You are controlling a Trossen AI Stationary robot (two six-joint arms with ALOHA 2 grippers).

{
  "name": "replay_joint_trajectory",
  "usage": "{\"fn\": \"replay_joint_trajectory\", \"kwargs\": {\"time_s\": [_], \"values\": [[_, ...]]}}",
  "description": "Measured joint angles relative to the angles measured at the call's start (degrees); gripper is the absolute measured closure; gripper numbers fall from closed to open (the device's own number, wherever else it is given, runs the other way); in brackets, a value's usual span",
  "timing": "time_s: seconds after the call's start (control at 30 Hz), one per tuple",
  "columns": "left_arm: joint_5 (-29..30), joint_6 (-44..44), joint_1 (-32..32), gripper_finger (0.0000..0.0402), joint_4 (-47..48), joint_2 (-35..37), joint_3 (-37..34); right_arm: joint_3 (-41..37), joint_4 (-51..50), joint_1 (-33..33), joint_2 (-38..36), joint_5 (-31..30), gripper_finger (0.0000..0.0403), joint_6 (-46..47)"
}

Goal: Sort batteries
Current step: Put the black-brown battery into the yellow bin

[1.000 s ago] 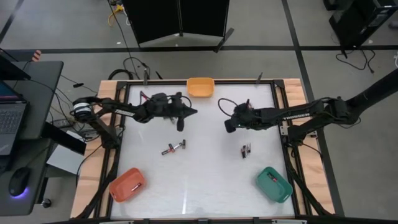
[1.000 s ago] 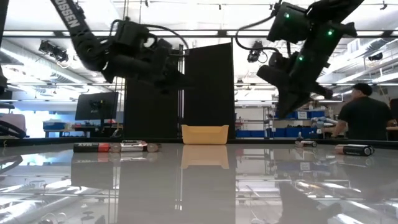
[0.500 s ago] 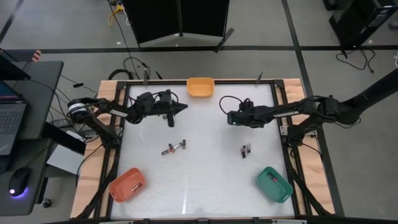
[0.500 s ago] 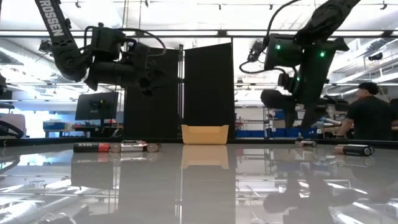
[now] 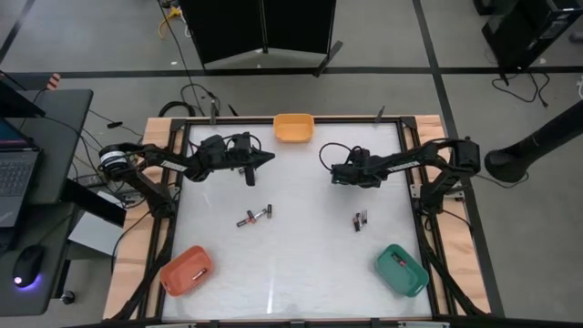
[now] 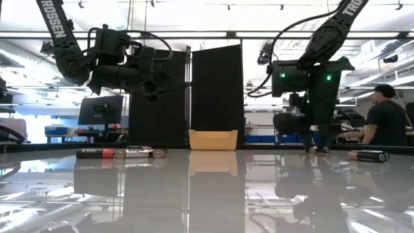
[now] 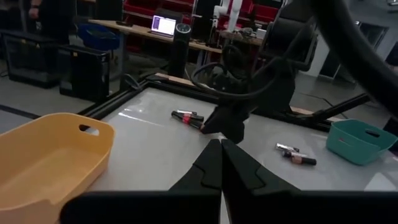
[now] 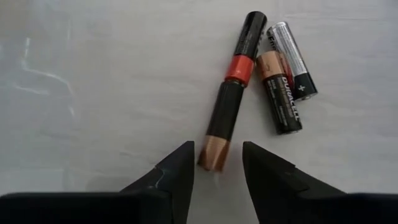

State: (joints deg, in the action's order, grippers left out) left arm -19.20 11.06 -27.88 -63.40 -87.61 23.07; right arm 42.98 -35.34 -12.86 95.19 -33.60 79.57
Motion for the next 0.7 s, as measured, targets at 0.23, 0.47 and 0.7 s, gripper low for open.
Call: {"fn": "replay_joint_trajectory", "kwargs": {"time_s": [0.23,0.47,0.7], "values": [[0.0,0.1,0.0,0.0396,0.4,0.0,0.0,0.0,0.4,-0.4,0.3,-0.7,0.0308,-1.6],[0.0,0.1,0.0,0.0396,1.8,0.0,0.0,0.0,0.4,0.0,0.3,-0.9,0.0346,-4.1],[-0.3,0.1,0.0,0.0396,1.0,-0.1,0.0,0.2,0.6,3.0,-1.1,3.1,0.0346,-5.7]]}}
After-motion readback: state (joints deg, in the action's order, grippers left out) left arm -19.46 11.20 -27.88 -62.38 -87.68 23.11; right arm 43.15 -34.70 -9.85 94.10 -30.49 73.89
